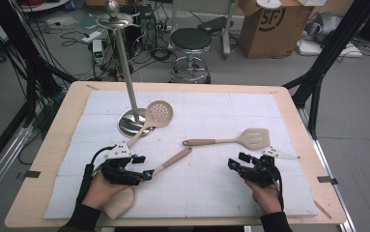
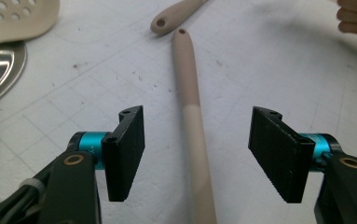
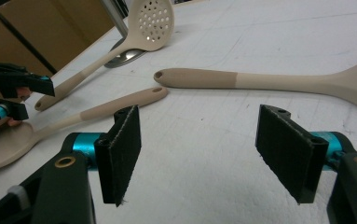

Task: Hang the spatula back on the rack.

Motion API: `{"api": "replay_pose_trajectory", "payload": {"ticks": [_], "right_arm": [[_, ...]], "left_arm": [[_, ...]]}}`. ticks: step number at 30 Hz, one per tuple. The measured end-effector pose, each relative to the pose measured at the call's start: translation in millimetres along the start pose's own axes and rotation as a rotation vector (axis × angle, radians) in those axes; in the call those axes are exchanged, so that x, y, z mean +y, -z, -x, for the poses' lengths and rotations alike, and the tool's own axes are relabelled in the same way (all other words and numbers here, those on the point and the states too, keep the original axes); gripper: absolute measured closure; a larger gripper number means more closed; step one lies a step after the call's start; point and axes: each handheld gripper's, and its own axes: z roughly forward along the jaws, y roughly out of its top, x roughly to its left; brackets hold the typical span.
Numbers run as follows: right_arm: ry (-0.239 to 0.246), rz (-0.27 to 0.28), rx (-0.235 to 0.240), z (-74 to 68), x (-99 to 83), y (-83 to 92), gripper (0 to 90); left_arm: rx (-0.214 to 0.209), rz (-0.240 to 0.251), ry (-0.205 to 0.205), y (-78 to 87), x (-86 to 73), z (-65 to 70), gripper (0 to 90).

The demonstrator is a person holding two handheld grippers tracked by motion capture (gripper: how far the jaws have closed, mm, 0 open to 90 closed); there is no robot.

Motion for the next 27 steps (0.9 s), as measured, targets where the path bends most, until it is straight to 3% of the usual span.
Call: {"api": "replay_pose_trajectory", "payload": {"ticks": [6, 13, 19, 25, 27], "right_arm": [[0.02, -0.014, 0.0, -2.7, -0.1, -1.4, 30.8], [0.033, 0.02, 0.038, -6.5, 0.7, 2.5, 28.7], [0.023, 0.022, 0.04, -6.3, 0.2, 2.5, 28.5], [0.052, 0.064, 0.055, -9.7, 1.9, 6.1, 28.5], [0.06, 0.081, 0.058, -10.8, 2.4, 7.5, 28.4]], "left_arm": [[0.01, -0.066, -0.014, -5.7, -1.9, -0.7, 39.4], [0.031, -0.146, -0.003, -14.6, -3.4, -0.7, 42.6], [0.073, -0.243, -0.048, -24.6, -2.6, 5.0, 45.5], [0.094, -0.254, -0.062, -26.3, -1.3, 5.8, 49.5], [0.117, -0.252, -0.069, -26.2, -1.9, 6.3, 54.9]]}}
